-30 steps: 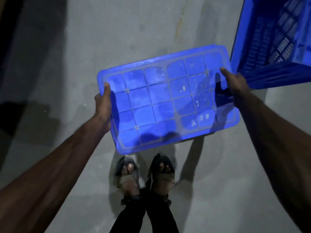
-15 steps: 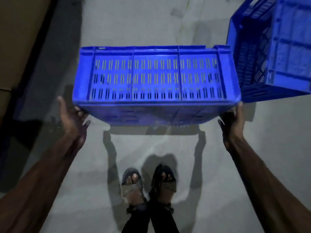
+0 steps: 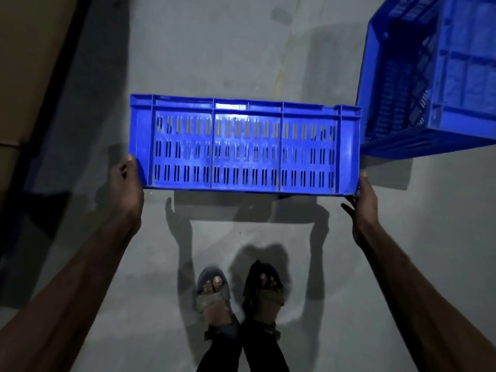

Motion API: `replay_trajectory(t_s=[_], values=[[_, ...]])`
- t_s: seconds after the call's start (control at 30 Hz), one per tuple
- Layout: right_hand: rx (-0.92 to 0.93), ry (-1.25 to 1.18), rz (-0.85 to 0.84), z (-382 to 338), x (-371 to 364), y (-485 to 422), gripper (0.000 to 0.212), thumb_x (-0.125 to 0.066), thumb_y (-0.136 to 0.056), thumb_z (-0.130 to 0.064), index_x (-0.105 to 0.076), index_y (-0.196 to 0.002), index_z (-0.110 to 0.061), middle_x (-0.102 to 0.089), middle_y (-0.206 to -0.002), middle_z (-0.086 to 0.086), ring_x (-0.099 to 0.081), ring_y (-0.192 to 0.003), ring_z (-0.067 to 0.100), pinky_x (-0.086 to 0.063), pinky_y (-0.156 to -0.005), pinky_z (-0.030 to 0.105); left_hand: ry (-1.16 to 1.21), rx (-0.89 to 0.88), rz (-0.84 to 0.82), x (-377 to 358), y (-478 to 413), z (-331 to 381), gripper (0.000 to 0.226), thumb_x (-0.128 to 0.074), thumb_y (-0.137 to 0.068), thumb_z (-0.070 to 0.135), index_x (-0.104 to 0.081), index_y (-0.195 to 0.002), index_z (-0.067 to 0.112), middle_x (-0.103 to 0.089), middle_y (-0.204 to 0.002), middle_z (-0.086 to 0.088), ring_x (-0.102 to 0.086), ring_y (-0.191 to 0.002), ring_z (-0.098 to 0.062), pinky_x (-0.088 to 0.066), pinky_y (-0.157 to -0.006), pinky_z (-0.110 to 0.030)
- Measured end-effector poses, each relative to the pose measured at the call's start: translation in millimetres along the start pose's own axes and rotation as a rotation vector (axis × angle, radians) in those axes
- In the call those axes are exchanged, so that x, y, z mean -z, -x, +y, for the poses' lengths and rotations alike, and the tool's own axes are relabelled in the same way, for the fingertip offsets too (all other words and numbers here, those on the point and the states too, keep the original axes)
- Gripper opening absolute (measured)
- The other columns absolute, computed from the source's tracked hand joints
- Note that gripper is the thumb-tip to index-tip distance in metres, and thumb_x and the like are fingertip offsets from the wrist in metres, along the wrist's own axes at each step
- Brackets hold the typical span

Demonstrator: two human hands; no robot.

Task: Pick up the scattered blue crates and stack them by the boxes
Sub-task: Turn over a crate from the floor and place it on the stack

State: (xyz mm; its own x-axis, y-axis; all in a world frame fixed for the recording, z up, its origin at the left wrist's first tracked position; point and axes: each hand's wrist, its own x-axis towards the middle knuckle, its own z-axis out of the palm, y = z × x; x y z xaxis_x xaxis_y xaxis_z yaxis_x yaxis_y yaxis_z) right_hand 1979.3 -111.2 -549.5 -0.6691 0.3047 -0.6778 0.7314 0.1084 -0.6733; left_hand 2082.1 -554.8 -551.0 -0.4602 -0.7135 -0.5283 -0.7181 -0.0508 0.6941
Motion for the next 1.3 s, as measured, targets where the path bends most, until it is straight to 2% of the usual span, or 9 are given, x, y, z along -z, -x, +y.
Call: replay_trajectory(t_s=[0.07,0.13,0.23,0.3,0.43,0.53,0.67,0.9,1.3], values=[[0.139,0.092,0.180,-23,-6,-2,0.054,-0.049,-0.095,-0.064,-0.062,-0.123,-0.020,-0.067,-0.126,-0.001,-0.062,-0.113,0.015,-0.048,-0.105,0.049,-0.203,-0.179,0.150,1,-2,24,0.078,-0.041,-0.088,0.081,-0.051,-0.138,0.022,-0.061,-0.138,-0.004,-0.060,-0.123,-0.021,-0.046,-0.109,-0.047],[0.413,0.224,0.272,-59,-17,-4,0.056,-0.051,-0.095,-0.062,-0.056,-0.128,-0.017,-0.065,-0.127,-0.001,-0.061,-0.115,0.015,-0.048,-0.105,0.041,-0.426,-0.534,0.172,-2,-6,55,0.073,-0.050,-0.098,0.064,-0.042,-0.149,0.013,-0.051,-0.149,-0.012,-0.048,-0.136,-0.028,-0.035,-0.118,-0.041],[0.763,0.468,0.172,-121,-45,-9,0.061,-0.052,-0.096,-0.062,-0.048,-0.141,-0.021,-0.057,-0.141,-0.006,-0.052,-0.128,0.011,-0.043,-0.106,0.031,-0.662,-0.963,-0.053,-21,-16,115,0.064,-0.055,-0.101,0.051,-0.042,-0.150,0.010,-0.050,-0.150,-0.013,-0.046,-0.137,-0.030,-0.031,-0.116,-0.037],[0.900,0.690,-0.004,-153,-75,-17,0.067,-0.052,-0.095,-0.065,-0.044,-0.146,-0.023,-0.053,-0.147,-0.003,-0.048,-0.134,0.015,-0.039,-0.106,0.033,-0.813,-1.076,-0.225,-46,-25,145,0.068,-0.052,-0.099,0.058,-0.042,-0.150,0.014,-0.051,-0.150,-0.012,-0.047,-0.137,-0.031,-0.034,-0.115,-0.044],[0.866,1.104,-0.335,-166,-135,-36,0.073,-0.043,-0.091,-0.076,-0.044,-0.144,-0.026,-0.058,-0.141,0.006,-0.055,-0.126,0.030,-0.044,-0.102,0.048,-1.043,-0.981,-0.431,-103,-31,166,0.077,-0.042,-0.093,0.074,-0.042,-0.153,0.026,-0.055,-0.149,-0.009,-0.052,-0.134,-0.033,-0.039,-0.111,-0.052],[0.928,1.353,-0.301,-135,-149,-38,0.068,-0.029,-0.095,-0.075,-0.052,-0.137,-0.027,-0.058,-0.139,0.004,-0.057,-0.121,0.032,-0.038,-0.097,0.050,-1.133,-0.951,-0.453,-118,-28,145,0.066,-0.038,-0.097,0.070,-0.042,-0.152,0.034,-0.062,-0.138,-0.009,-0.057,-0.124,-0.035,-0.039,-0.107,-0.050],[1.013,1.342,-0.226,-120,-136,-23,0.064,-0.023,-0.098,-0.072,-0.056,-0.127,-0.026,-0.062,-0.129,0.003,-0.059,-0.112,0.032,-0.037,-0.091,0.048,-1.052,-1.059,-0.368,-105,-14,124,0.051,-0.039,-0.104,0.055,-0.046,-0.149,0.033,-0.065,-0.123,-0.009,-0.057,-0.114,-0.036,-0.037,-0.100,-0.047],[0.995,1.398,-0.213,-92,-106,37,0.054,-0.026,-0.099,-0.070,-0.058,-0.103,-0.027,-0.068,-0.094,0.005,-0.065,-0.092,0.032,-0.038,-0.076,0.043,-0.991,-1.101,-0.457,-66,28,97,0.046,-0.046,-0.101,0.055,-0.059,-0.137,0.028,-0.069,-0.111,-0.007,-0.065,-0.098,-0.037,-0.048,-0.079,-0.044],[0.856,1.483,-0.211,62,-46,155,0.044,-0.028,-0.100,-0.062,-0.054,-0.121,-0.034,-0.062,-0.113,-0.007,-0.059,-0.101,0.025,-0.037,-0.087,0.045,-0.833,-0.924,-0.573,-4,152,-48,0.028,-0.046,-0.104,0.039,-0.056,-0.129,0.031,-0.059,-0.108,0.003,-0.053,-0.098,-0.025,-0.033,-0.086,-0.042]])
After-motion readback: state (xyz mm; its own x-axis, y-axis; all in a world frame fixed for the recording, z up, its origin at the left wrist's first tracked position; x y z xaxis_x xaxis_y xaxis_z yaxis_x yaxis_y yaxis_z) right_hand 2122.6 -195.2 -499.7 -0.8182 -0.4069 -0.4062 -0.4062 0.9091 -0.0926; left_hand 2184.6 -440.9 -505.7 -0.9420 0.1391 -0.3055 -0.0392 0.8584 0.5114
